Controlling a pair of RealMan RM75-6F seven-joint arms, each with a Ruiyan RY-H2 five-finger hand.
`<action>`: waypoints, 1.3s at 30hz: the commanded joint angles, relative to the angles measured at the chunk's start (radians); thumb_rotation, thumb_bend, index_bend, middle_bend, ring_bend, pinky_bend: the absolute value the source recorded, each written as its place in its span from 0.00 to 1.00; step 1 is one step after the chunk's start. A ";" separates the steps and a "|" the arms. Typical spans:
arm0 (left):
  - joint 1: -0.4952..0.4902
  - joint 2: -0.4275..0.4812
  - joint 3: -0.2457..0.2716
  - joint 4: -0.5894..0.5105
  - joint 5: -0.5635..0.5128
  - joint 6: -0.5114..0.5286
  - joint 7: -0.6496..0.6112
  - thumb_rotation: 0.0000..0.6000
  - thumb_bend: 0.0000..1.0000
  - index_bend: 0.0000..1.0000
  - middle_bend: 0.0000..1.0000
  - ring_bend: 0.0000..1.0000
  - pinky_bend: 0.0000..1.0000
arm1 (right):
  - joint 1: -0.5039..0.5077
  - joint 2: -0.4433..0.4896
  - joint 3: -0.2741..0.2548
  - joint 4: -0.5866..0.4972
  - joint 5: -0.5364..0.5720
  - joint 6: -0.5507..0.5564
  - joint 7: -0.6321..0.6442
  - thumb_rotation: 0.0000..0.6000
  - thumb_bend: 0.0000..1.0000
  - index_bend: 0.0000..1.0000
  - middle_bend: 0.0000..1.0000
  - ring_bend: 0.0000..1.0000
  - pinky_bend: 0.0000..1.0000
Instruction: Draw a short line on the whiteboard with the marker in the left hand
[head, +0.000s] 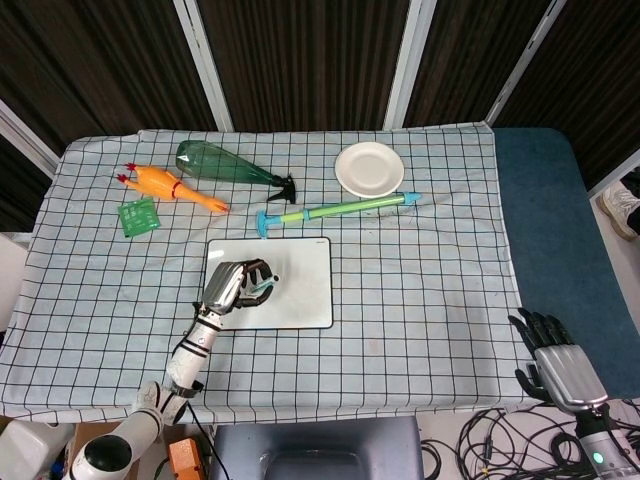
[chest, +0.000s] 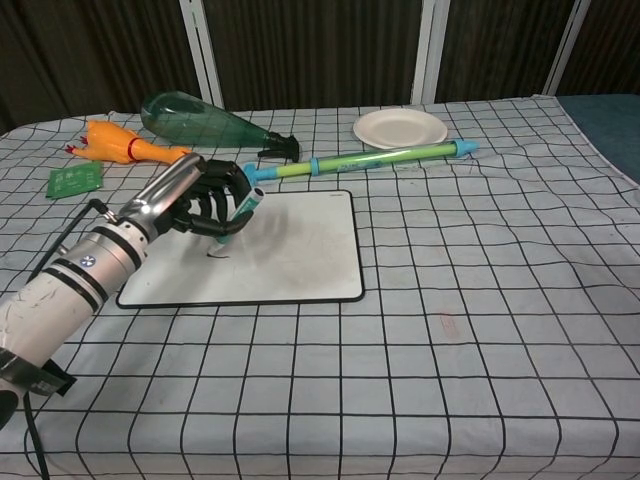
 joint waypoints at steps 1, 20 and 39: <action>0.004 0.005 0.002 0.005 -0.001 -0.006 -0.004 1.00 0.58 0.76 0.73 0.60 0.70 | 0.000 0.000 0.000 0.000 0.000 0.001 0.001 1.00 0.33 0.00 0.00 0.00 0.08; 0.014 0.025 0.003 0.028 -0.009 -0.020 -0.004 1.00 0.58 0.76 0.73 0.60 0.70 | -0.003 0.001 0.001 0.000 -0.002 0.007 0.004 1.00 0.33 0.00 0.00 0.00 0.08; 0.080 0.182 0.009 -0.047 0.013 0.220 0.178 1.00 0.58 0.76 0.73 0.60 0.70 | -0.004 0.001 -0.006 -0.003 -0.013 0.007 -0.003 1.00 0.33 0.00 0.00 0.00 0.08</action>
